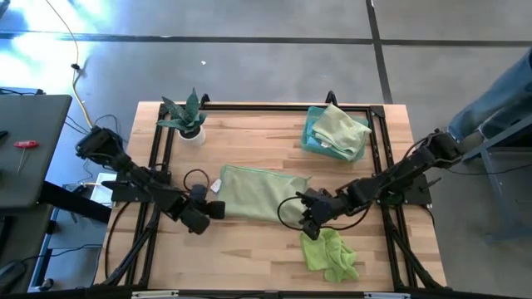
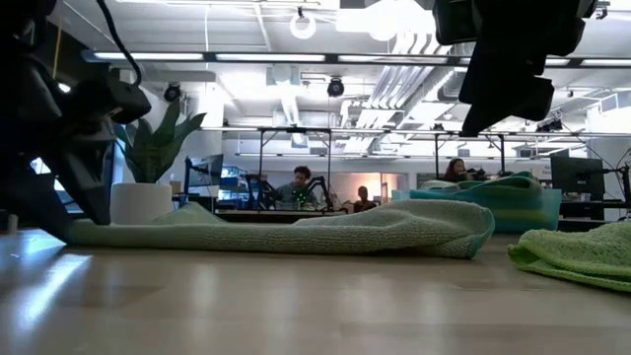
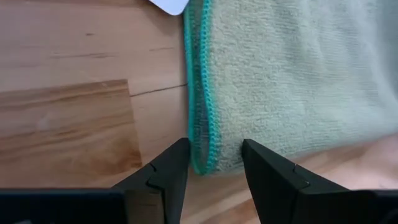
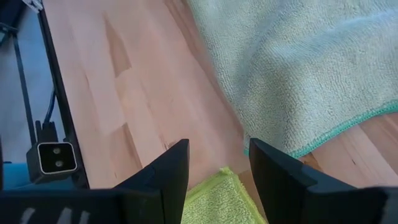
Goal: Fold microfiber towels
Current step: Fold the green microfiber cloth
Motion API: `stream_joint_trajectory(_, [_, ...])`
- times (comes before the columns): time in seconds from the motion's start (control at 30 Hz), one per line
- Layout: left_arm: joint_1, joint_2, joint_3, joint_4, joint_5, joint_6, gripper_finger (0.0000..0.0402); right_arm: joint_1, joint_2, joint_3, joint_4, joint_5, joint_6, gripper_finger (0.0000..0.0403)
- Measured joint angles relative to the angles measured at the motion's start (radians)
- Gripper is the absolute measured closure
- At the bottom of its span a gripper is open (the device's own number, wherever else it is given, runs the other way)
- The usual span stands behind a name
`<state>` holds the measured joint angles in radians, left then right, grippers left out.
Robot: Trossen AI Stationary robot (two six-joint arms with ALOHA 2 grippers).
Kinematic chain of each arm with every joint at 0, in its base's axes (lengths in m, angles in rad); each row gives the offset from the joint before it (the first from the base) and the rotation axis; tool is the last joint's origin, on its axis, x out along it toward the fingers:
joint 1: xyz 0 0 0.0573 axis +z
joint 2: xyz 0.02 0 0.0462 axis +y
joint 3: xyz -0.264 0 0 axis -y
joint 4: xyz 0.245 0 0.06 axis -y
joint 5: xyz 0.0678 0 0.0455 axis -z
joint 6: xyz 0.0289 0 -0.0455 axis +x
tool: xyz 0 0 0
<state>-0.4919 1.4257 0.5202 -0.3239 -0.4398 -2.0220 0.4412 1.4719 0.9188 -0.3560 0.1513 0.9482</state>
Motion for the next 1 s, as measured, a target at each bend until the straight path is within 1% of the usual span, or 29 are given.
stream_joint_trajectory(0.17, [-0.002,0.051,0.004,0.017,-0.054,-0.07,0.0257,0.0,0.0,0.0,-0.001,-0.003,-0.024,0.0245])
stream_joint_trajectory(0.23, [-0.002,0.056,0.004,0.028,-0.073,-0.072,0.0261,0.0,0.0,0.0,-0.002,-0.003,-0.032,0.0245])
stream_joint_trajectory(0.3, [-0.002,0.057,0.001,0.041,-0.085,-0.058,0.0273,0.0,0.0,0.0,-0.005,-0.003,-0.033,0.0245])
stream_joint_trajectory(0.4, [-0.001,0.058,0.001,0.047,-0.091,-0.036,0.0307,0.0,0.0,0.0,-0.007,-0.004,-0.042,0.0245])
stream_joint_trajectory(0.53, [0.0,0.061,-0.002,0.054,-0.1,-0.028,0.0374,0.0,0.0,0.0,-0.009,-0.004,-0.059,0.0245])
stream_joint_trajectory(0.6, [0.001,0.053,-0.002,0.062,-0.112,-0.027,0.0393,0.0,0.0,0.0,-0.009,-0.004,-0.059,0.0245])
stream_joint_trajectory(0.73, [-0.001,0.015,-0.001,0.098,-0.117,0.034,0.039,0.0,0.0,0.0,-0.012,-0.007,-0.056,0.0245])
stream_joint_trajectory(0.83, [0.002,-0.023,0.026,0.102,-0.125,0.111,0.0397,0.0,0.0,0.0,-0.019,-0.01,-0.055,0.0245])
stream_joint_trajectory(1.0, [0.03,-0.114,0.084,0.059,-0.159,0.26,0.0399,0.0,0.0,0.0,-0.021,-0.01,-0.042,0.0245])
